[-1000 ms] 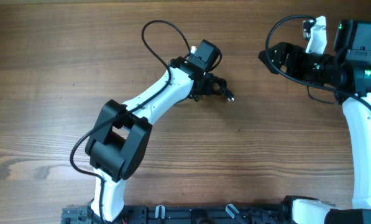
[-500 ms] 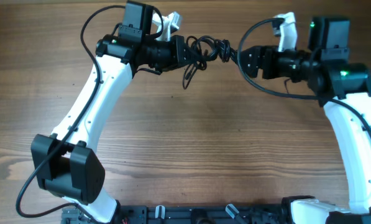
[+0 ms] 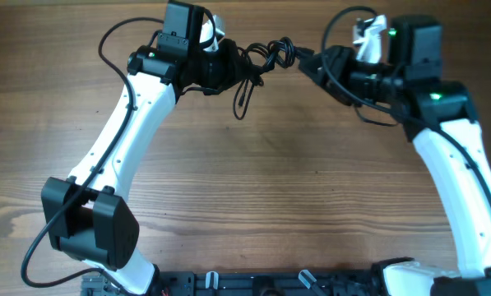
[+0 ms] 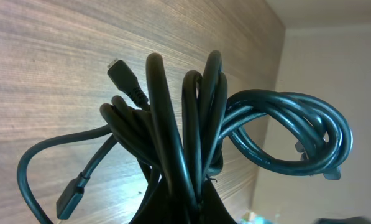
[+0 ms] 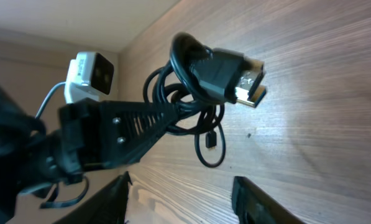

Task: Untangle cables
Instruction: 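Grasp the cable bundle with both grippers and lift it up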

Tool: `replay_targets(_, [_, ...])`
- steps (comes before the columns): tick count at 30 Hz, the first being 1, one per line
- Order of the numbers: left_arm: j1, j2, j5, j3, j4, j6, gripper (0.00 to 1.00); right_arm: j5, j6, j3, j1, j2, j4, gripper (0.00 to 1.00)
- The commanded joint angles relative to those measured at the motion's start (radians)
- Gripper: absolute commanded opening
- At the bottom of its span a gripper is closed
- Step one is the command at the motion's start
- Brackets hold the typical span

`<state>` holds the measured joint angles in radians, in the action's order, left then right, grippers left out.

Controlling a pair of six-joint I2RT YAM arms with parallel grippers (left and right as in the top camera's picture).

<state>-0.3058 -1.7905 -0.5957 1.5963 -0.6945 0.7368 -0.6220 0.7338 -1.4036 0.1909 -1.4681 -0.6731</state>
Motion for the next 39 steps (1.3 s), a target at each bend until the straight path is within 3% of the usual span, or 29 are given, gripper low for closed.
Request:
replay_targets(1, [0.000, 0.003, -0.077, 0.010, 0.015, 0.091, 0.04, 0.035, 0.058, -0.021, 0.061, -0.100, 0.074, 0.52])
replay_targets(10, [-0.001, 0.003, -0.344, 0.010, 0.034, 0.090, 0.04, 0.035, 0.171, -0.021, 0.100, -0.309, 0.371, 0.47])
replay_targets(15, [-0.001, 0.003, -0.475, 0.010, 0.085, 0.076, 0.06, 0.027, 0.183, -0.021, 0.110, -0.320, 0.403, 0.07])
replay_targets(21, [-0.001, 0.003, -0.540, 0.010, -0.052, -0.336, 0.09, -0.112, 0.227, -0.021, 0.017, -0.320, 0.521, 0.04])
replay_targets(24, [-0.001, 0.003, -0.537, 0.009, -0.145, -0.472, 0.21, -0.164, 0.269, -0.021, -0.041, -0.320, 0.566, 0.04])
replay_targets(26, [-0.001, 0.003, -0.537, 0.009, -0.185, -0.544, 0.18, -0.194, 0.291, -0.021, -0.070, -0.320, 0.597, 0.04])
replay_targets(28, [-0.001, 0.003, -0.537, 0.009, -0.232, -0.626, 0.04, -0.211, 0.306, -0.021, -0.092, -0.320, 0.614, 0.04])
replay_targets(29, [-0.001, 0.003, -0.537, 0.009, -0.243, -0.648, 0.04, -0.211, 0.305, -0.021, -0.095, -0.320, 0.614, 0.04])
replay_targets(32, [-0.001, 0.003, -0.537, 0.009, -0.220, -0.650, 0.04, -0.234, 0.290, -0.021, -0.099, -0.320, 0.607, 0.04])
replay_targets(34, [-0.001, 0.003, -0.530, 0.009, -0.151, -0.591, 0.24, -0.237, 0.280, -0.021, -0.099, -0.320, 0.569, 0.04])
replay_targets(35, [-0.003, 0.003, -0.483, 0.009, -0.116, -0.537, 0.25, -0.237, 0.259, -0.021, -0.099, -0.320, 0.542, 0.04])
replay_targets(39, [-0.006, 0.003, -0.040, 0.009, -0.083, -0.309, 0.20, -0.305, 0.145, -0.021, -0.100, -0.320, 0.451, 0.05])
